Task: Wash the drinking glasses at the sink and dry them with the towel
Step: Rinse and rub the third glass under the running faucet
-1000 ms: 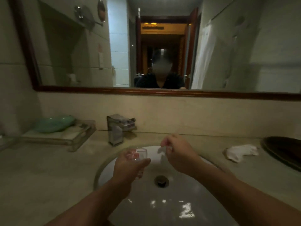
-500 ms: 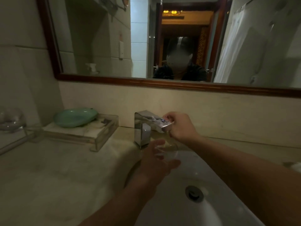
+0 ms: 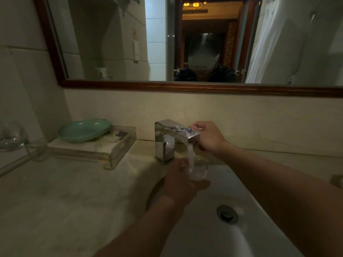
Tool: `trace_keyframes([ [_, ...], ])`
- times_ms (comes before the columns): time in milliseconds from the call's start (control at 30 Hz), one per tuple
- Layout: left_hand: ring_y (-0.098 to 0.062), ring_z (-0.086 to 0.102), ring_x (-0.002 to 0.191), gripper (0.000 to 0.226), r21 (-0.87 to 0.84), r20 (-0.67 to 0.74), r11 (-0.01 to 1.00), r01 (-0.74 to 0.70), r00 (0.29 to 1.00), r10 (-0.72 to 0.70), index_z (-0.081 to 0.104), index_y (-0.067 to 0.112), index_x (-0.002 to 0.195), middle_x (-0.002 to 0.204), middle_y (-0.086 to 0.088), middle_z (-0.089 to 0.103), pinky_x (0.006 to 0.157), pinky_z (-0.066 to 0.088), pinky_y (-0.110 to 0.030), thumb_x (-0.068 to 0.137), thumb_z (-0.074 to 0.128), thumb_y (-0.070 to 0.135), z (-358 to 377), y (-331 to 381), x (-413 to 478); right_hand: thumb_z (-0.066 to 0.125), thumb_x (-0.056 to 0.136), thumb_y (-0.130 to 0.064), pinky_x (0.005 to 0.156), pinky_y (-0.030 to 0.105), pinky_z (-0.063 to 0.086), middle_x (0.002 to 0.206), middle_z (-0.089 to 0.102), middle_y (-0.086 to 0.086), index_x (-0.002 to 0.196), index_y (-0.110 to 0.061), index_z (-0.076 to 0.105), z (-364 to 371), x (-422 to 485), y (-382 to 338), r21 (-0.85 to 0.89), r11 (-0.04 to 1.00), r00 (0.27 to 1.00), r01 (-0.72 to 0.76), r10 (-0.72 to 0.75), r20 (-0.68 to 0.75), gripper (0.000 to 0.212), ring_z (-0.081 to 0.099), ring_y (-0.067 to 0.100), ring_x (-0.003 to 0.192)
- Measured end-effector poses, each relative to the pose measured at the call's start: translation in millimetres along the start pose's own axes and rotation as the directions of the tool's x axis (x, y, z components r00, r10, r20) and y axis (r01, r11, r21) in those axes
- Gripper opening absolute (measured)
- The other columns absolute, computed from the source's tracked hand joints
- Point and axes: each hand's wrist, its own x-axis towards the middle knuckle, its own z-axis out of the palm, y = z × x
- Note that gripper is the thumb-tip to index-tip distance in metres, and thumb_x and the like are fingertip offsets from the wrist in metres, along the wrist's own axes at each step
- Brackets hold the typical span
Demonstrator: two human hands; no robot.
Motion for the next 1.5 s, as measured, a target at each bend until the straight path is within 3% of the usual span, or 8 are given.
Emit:
trace_keyframes([
  [167, -0.019, 0.062, 0.074, 0.056, 0.053, -0.001, 0.998, -0.024, 1.000, 0.024, 0.059, 0.013, 0.115, 0.117, -0.013, 0.064, 0.055, 0.052, -0.031, 0.071, 0.091, -0.002, 3, -1, -5, 0.053, 0.104, -0.025, 0.041, 0.022, 0.037, 0.060, 0.065, 0.006, 0.076, -0.018, 0.071, -7, 2, -7, -0.079, 0.997, 0.998, -0.020, 0.025, 0.058, 0.033, 0.050, 0.017, 0.045],
  [433, -0.024, 0.069, 0.080, 0.057, 0.081, -0.011, 0.996, -0.048, 0.999, 0.049, 0.066, 0.018, 0.110, 0.113, -0.011, 0.069, 0.057, 0.056, -0.033, 0.065, 0.095, -0.001, 2, -1, -9, 0.053, 0.102, -0.026, 0.039, 0.019, 0.036, 0.062, 0.068, 0.006, 0.071, -0.021, 0.070, -14, 4, -17, -0.149, 0.986, 0.989, -0.073, 0.091, 0.113, 0.036, 0.049, 0.012, 0.039],
  [600, -0.013, 0.068, 0.081, 0.059, 0.075, -0.027, 0.996, -0.053, 0.998, 0.056, 0.066, 0.018, 0.110, 0.107, -0.003, 0.070, 0.058, 0.059, -0.026, 0.063, 0.094, -0.006, 0, -5, -6, 0.052, 0.102, -0.031, 0.044, 0.023, 0.041, 0.075, 0.075, 0.008, 0.090, -0.021, 0.078, -11, 7, -12, -0.153, 0.985, 0.993, -0.083, 0.094, 0.066, 0.030, 0.053, 0.012, 0.043],
  [833, 0.011, 0.063, 0.054, 0.055, 0.074, 0.027, 0.996, -0.040, 0.999, 0.038, 0.062, 0.020, 0.099, 0.094, 0.004, 0.066, 0.052, 0.053, -0.015, 0.065, 0.090, -0.013, -1, -8, -4, 0.051, 0.101, -0.028, 0.059, 0.032, 0.050, 0.078, 0.073, -0.003, 0.078, -0.025, 0.070, -6, 8, -10, -0.304, 0.952, 1.000, 0.023, -0.019, 0.017, 0.030, 0.062, 0.016, 0.057],
  [933, 0.007, 0.061, 0.050, 0.052, 0.110, 0.048, 0.993, -0.034, 0.998, 0.029, 0.064, 0.017, 0.097, 0.085, 0.004, 0.065, 0.051, 0.052, -0.019, 0.064, 0.088, -0.015, -2, -9, -2, 0.052, 0.101, -0.024, 0.057, 0.034, 0.051, 0.075, 0.070, -0.001, 0.073, -0.025, 0.068, -3, 9, -5, -0.278, 0.959, 0.999, 0.053, -0.055, 0.001, 0.033, 0.063, 0.020, 0.059],
  [1133, -0.019, 0.071, 0.074, 0.054, 0.191, 0.014, 0.982, 0.014, 1.000, -0.017, 0.072, 0.014, 0.104, 0.093, -0.008, 0.073, 0.060, 0.059, -0.034, 0.059, 0.093, -0.005, -5, -12, 4, 0.055, 0.102, -0.036, 0.057, 0.043, 0.058, 0.081, 0.073, 0.010, 0.078, -0.018, 0.072, -4, 12, -15, -0.229, 0.973, 0.999, 0.013, -0.004, 0.040, 0.034, 0.068, 0.031, 0.069],
  [1367, 0.009, 0.061, 0.064, 0.049, 0.146, -0.008, 0.987, 0.070, 0.998, -0.069, 0.065, 0.020, 0.096, 0.089, 0.009, 0.068, 0.049, 0.051, -0.013, 0.067, 0.091, -0.009, -7, -13, 6, 0.053, 0.103, -0.018, 0.041, 0.025, 0.038, 0.059, 0.059, 0.005, 0.061, -0.022, 0.063, -1, -3, -10, -0.077, 0.997, 0.999, 0.018, -0.016, 0.031, 0.043, 0.049, 0.018, 0.046],
  [1500, -0.017, 0.069, 0.099, 0.068, 0.222, -0.054, 0.974, 0.043, 0.998, -0.032, 0.065, 0.010, 0.123, 0.113, -0.001, 0.072, 0.081, 0.059, -0.029, 0.063, 0.096, 0.001, -7, -12, 6, 0.050, 0.101, -0.009, 0.043, 0.021, 0.031, 0.046, 0.050, 0.001, 0.056, -0.024, 0.059, 4, -14, 0, 0.016, 1.000, 1.000, 0.007, -0.007, 0.006, 0.048, 0.042, 0.014, 0.038],
])
